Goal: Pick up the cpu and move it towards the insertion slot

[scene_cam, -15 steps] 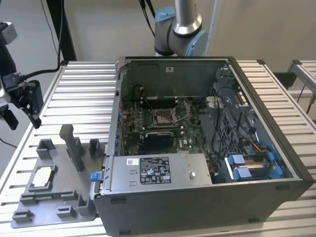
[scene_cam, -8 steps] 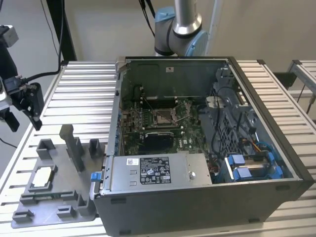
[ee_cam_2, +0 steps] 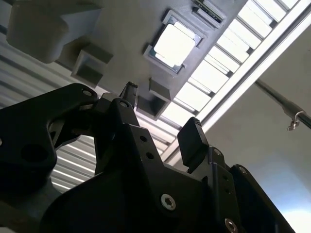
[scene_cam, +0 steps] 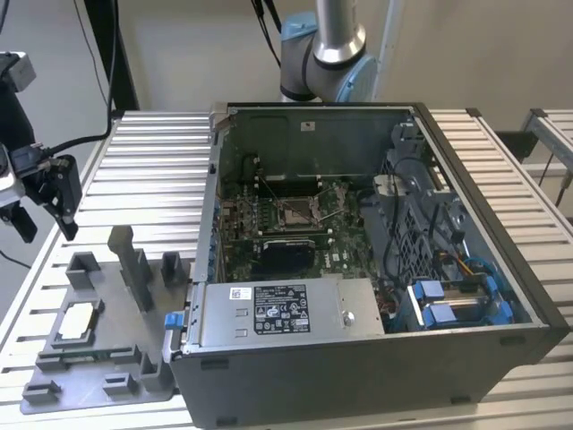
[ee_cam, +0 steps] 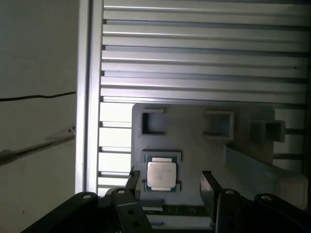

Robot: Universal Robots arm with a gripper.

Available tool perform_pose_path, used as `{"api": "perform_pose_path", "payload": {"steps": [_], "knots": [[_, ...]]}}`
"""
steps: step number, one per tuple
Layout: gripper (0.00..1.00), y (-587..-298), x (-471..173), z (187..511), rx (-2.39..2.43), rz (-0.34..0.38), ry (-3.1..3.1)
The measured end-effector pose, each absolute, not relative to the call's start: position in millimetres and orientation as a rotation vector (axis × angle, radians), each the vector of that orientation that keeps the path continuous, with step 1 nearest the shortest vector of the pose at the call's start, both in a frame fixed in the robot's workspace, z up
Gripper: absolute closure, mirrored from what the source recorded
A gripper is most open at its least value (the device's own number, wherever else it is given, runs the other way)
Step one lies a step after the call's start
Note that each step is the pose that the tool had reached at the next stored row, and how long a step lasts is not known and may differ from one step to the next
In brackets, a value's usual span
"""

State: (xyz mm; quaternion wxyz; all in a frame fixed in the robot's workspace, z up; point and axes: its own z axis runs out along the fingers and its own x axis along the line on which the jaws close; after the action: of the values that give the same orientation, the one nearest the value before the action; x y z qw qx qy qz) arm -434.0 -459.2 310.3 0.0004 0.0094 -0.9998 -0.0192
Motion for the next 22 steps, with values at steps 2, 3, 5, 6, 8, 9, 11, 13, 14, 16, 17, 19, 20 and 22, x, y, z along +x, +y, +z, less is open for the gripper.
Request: {"api": "perform_pose_path", "payload": {"steps": [2, 3, 5, 6, 8, 9, 11, 13, 14, 16, 17, 19, 20, 22], "knots": [[0.0, -459, -434, 309, 0.03, -0.061, -3.14], [0.0, -459, -434, 308, 0.03, -0.061, -3.14], [0.0, -459, -434, 306, 0.03, -0.06, -3.14], [0.0, -459, -435, 306, 0.03, -0.06, -3.14], [0.0, -459, -435, 304, 0.03, -0.06, -3.14], [0.0, -459, -435, 303, 0.03, -0.06, -3.14], [0.0, -459, -435, 302, 0.03, -0.06, -3.14], [0.0, -459, -435, 300, 0.03, -0.06, -3.14], [0.0, -459, -435, 299, 0.03, -0.06, -3.14], [0.0, -459, -436, 297, 0.03, -0.06, -3.14], [0.0, -459, -436, 297, 0.03, -0.06, -3.14], [0.0, -459, -436, 295, 0.03, -0.06, -3.14], [0.0, -459, -436, 294, 0.03, -0.061, -3.14], [0.0, -459, -437, 291, 0.03, -0.06, -3.14]]}}
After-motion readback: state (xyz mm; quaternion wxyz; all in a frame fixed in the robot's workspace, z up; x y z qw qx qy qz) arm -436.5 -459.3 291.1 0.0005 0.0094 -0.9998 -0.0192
